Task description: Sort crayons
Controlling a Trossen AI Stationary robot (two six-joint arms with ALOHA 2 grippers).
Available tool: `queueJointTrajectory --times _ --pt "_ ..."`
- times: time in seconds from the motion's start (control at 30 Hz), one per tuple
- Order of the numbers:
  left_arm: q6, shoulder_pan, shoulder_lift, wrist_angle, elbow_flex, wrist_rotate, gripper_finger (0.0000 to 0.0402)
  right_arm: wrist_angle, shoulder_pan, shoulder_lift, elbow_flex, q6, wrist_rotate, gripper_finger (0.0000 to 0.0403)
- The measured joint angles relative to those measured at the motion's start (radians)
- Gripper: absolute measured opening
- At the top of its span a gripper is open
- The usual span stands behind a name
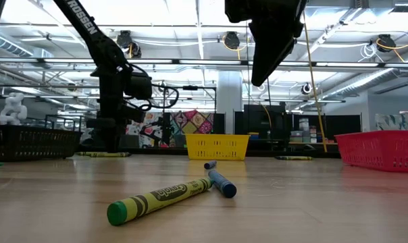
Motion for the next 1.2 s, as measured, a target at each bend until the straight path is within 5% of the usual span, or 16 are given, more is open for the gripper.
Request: queueJointTrajectory --times 0.67,1.2 --pt "-0.054 -0.011 -0.125 -0.041 0.019 0.041 0.0001 0.001 0.006 0.000 0.000 0.072 0.063 0.0070" --pt "-0.194 -0.139 -0.312 -0.013 0.020 0.226 0.0001 0.070 0.040 0.001 0.000 0.219 0.424 0.0070"
